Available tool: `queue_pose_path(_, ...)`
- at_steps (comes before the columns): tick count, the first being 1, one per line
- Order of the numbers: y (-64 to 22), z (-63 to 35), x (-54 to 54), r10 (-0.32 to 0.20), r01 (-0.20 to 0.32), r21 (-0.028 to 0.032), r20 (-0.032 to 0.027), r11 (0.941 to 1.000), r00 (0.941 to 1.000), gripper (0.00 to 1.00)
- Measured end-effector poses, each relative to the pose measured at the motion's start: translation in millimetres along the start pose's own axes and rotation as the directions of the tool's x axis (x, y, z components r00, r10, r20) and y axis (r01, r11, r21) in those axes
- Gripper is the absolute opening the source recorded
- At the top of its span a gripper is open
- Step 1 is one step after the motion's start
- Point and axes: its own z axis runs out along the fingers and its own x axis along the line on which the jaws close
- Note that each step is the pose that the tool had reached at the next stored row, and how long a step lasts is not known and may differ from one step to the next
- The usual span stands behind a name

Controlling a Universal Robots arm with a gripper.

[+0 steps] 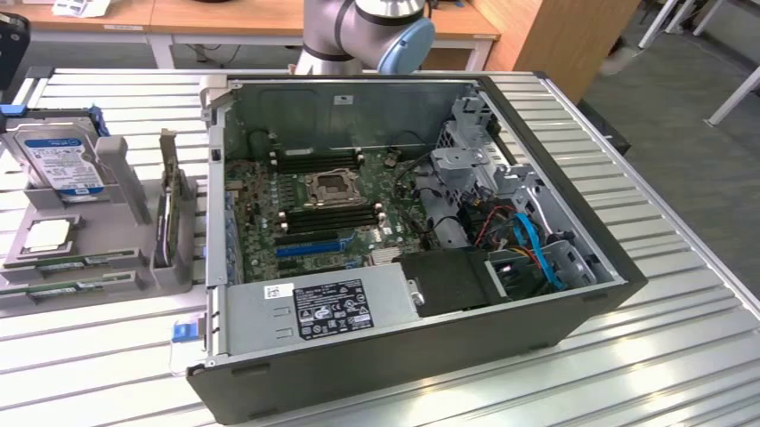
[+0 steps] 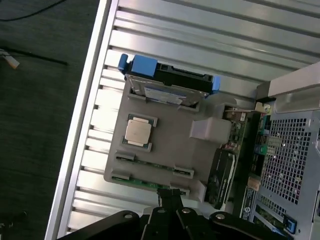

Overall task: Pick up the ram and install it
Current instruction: 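Pick up the ram and move it above insertion slot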

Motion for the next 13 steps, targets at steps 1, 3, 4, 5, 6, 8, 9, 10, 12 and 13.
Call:
queue_pose_path(1, 0.0, 0.0, 0.0, -0.016, 0.016, -0.0003, -0.0007, 0.9999, 0.9999, 0.1)
queue_pose_path(3, 0.0, 0.0, 0.0, -0.045, 0.045, -0.0011, -0.002, 0.999, 0.999, 0.1)
queue_pose_path(4, 0.0, 0.0, 0.0, -0.06, 0.06, -0.0014, -0.0027, 0.9982, 0.9982, 0.1)
queue_pose_path(5, 0.0, 0.0, 0.0, -0.075, 0.075, -0.0019, -0.0033, 0.9972, 0.9972, 0.1)
queue_pose_path(6, 0.0, 0.1, 0.0, -0.09, 0.09, -0.0023, -0.004, 0.9959, 0.9959, 0.1)
queue_pose_path(8, 0.0, 0.1, 0.0, -0.122, 0.122, -0.0031, -0.0053, 0.9925, 0.9925, 0.1)
queue_pose_path(9, 0.0, 0.0, 0.0, -0.139, 0.139, -0.0036, -0.0061, 0.9903, 0.9903, 0.1)
queue_pose_path(10, 0.0, 0.1, 0.0, -0.155, 0.155, -0.0041, -0.0067, 0.9879, 0.9878, 0.1)
queue_pose_path(12, 0.0, 0.0, 0.0, -0.189, 0.189, -0.0052, -0.0081, 0.982, 0.9819, 0.1)
queue_pose_path(13, 0.0, 0.1, 0.0, -0.206, 0.206, -0.0057, -0.0088, 0.9785, 0.9784, 0.1)
